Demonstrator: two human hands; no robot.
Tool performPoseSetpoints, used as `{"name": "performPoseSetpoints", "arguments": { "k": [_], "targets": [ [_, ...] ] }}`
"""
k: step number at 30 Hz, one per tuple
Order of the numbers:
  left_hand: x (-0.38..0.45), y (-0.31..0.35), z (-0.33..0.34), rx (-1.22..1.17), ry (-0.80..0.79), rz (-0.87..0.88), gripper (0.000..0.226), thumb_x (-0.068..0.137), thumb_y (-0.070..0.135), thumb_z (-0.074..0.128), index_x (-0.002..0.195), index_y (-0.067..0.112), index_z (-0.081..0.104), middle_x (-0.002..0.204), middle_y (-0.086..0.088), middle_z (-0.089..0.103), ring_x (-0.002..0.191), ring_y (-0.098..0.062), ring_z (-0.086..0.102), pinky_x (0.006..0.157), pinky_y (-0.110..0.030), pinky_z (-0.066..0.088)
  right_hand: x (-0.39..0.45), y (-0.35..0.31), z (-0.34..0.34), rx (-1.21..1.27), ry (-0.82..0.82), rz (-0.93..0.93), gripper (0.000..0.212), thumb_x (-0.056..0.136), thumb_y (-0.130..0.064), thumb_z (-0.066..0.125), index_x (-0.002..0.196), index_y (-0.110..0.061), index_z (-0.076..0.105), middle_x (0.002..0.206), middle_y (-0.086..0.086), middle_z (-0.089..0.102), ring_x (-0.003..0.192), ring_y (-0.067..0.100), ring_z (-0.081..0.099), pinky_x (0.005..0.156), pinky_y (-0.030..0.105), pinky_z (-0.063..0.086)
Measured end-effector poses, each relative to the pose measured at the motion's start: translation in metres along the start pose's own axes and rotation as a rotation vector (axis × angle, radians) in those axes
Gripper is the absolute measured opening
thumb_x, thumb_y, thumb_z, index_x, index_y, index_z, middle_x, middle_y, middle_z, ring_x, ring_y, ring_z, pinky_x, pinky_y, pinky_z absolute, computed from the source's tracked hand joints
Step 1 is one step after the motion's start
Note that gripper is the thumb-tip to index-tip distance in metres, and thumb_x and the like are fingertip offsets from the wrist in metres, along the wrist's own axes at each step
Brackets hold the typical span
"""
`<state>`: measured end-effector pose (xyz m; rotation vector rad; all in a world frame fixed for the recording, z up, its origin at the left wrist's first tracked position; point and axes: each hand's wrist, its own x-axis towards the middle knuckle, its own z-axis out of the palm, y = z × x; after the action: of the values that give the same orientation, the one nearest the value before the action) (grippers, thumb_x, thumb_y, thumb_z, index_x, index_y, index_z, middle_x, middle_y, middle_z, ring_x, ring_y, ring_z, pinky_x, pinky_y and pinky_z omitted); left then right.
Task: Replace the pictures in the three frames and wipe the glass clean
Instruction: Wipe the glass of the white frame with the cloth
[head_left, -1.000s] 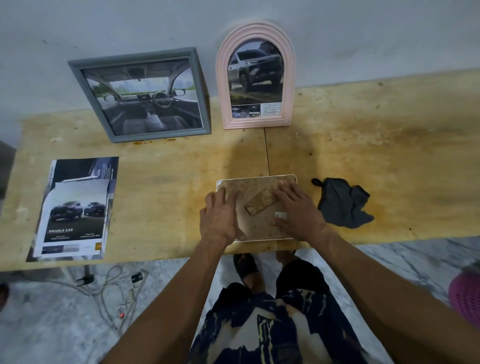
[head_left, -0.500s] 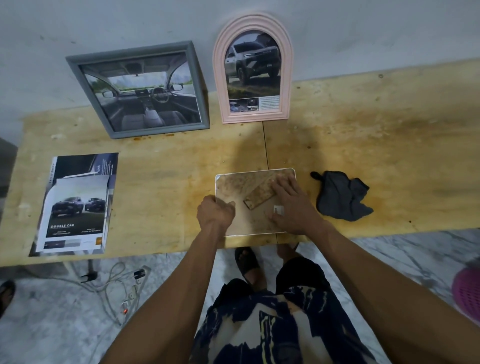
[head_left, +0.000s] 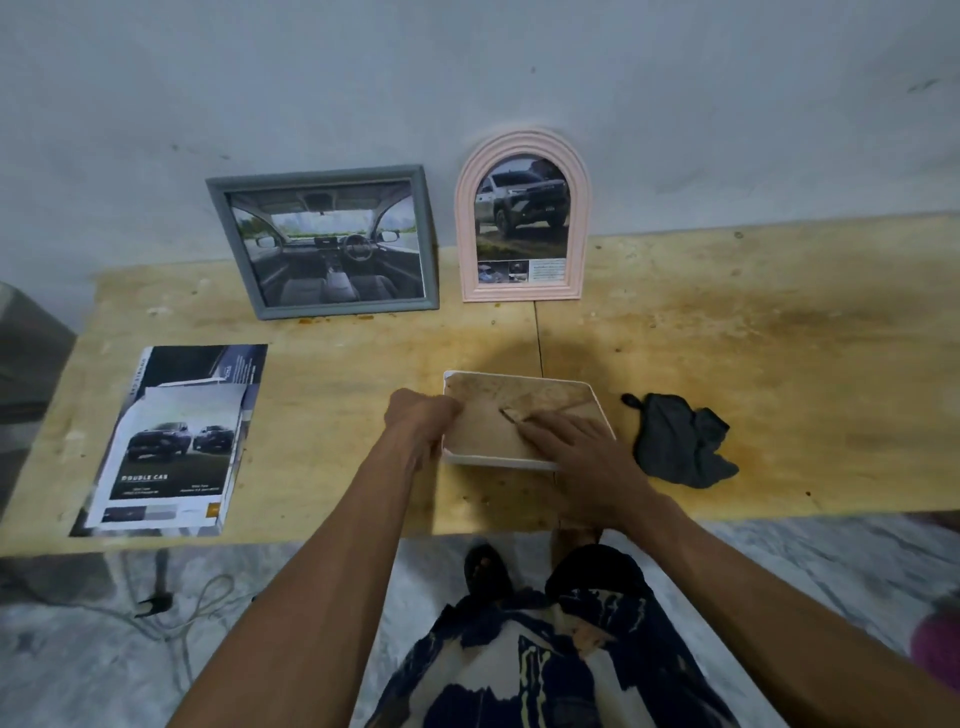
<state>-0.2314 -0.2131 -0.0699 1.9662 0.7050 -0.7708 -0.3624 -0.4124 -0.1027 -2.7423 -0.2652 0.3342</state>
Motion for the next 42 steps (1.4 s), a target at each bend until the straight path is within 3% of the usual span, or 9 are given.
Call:
{"name": "performPoseSetpoints", "arguments": {
  "k": [4,10,15,20,24,27,33,36,42],
  "targets": [
    [-0.012,0.016,-0.013,-0.165,-0.046,0.058,0.035,0.084,0.037,0.077,0.100,0.009,0.062,0.097,-0.012,0.068,0.084,-0.025,0.066,0.061,-0.033,0.057,0.011,-0.016,-0.021,0.015,0.141,0.036,0.057,0.094,-0.026,0.057,0.148,-0.025,0.040,0.148,0.003,0.047,0.131,0.028,0.048,0.099,0.043,0.046],
    [-0.019,0.029,-0.039,-0.249,-0.081,0.240,0.039,0.097,0.055,0.054,0.107,0.018,0.061,0.109,-0.009,0.066,0.099,-0.028,0.064,0.070,-0.040,0.060,0.044,-0.032,-0.062,0.378,0.472,0.190,0.023,0.098,-0.021,0.054,0.120,-0.015,0.054,0.090,0.005,0.063,0.069,0.024,0.059,0.053,0.028,0.043],
    [-0.017,0.011,-0.036,-0.197,-0.197,0.274,0.039,0.101,0.048,0.050,0.121,0.017,0.062,0.119,-0.005,0.067,0.110,-0.025,0.062,0.093,-0.052,0.054,0.047,-0.039,-0.077,0.901,0.515,0.369,0.017,0.094,-0.011,0.059,0.110,-0.016,0.060,0.091,0.011,0.065,0.074,0.023,0.065,0.058,0.034,0.057],
    [-0.024,-0.005,-0.022,-0.376,-0.319,0.216,0.039,0.106,0.037,0.044,0.119,0.006,0.064,0.111,-0.015,0.071,0.085,-0.028,0.071,0.075,-0.042,0.057,0.038,-0.038,-0.071,1.305,0.472,0.574,0.021,0.095,-0.004,0.058,0.115,-0.010,0.060,0.096,0.012,0.064,0.076,0.019,0.065,0.053,0.025,0.054],
    [-0.025,-0.013,-0.015,-0.426,-0.362,0.193,0.032,0.106,0.025,0.043,0.117,0.006,0.066,0.099,-0.013,0.070,0.071,-0.025,0.071,0.078,-0.045,0.055,0.028,-0.030,-0.061,1.453,0.447,0.689,0.030,0.092,-0.007,0.064,0.121,-0.013,0.060,0.101,0.015,0.069,0.085,0.030,0.068,0.069,0.042,0.061],
    [-0.026,-0.018,-0.010,-0.422,-0.355,0.178,0.023,0.106,0.020,0.046,0.115,0.012,0.066,0.093,-0.009,0.070,0.064,-0.021,0.072,0.073,-0.043,0.057,0.024,-0.023,-0.052,1.469,0.423,0.743,0.028,0.094,-0.013,0.063,0.121,-0.017,0.062,0.104,0.017,0.071,0.086,0.032,0.070,0.077,0.049,0.060],
    [-0.027,-0.030,0.004,-0.397,-0.269,0.133,0.023,0.104,0.019,0.051,0.120,0.014,0.067,0.101,-0.011,0.073,0.086,-0.033,0.070,0.075,-0.045,0.059,0.018,-0.007,-0.040,1.518,0.301,0.722,0.033,0.103,-0.008,0.039,0.123,-0.015,0.064,0.103,0.012,0.072,0.085,0.029,0.072,0.075,0.044,0.060],
    [-0.030,-0.035,0.009,-0.387,-0.243,0.107,0.025,0.101,0.013,0.053,0.121,0.017,0.068,0.101,-0.011,0.075,0.082,-0.029,0.071,0.068,-0.041,0.060,0.015,0.002,-0.030,1.263,0.260,0.779,0.030,0.100,-0.008,0.041,0.119,-0.018,0.063,0.110,0.008,0.068,0.090,0.026,0.067,0.077,0.047,0.059],
    [-0.034,-0.045,0.027,-0.270,-0.225,0.100,0.036,0.101,-0.004,0.046,0.132,0.006,0.060,0.098,-0.009,0.071,0.055,-0.012,0.068,0.053,-0.034,0.061,0.012,0.013,-0.008,1.068,0.215,0.834,0.034,0.100,-0.013,0.044,0.131,-0.018,0.055,0.110,0.002,0.062,0.087,0.016,0.060,0.066,0.029,0.053]
  ]
}}
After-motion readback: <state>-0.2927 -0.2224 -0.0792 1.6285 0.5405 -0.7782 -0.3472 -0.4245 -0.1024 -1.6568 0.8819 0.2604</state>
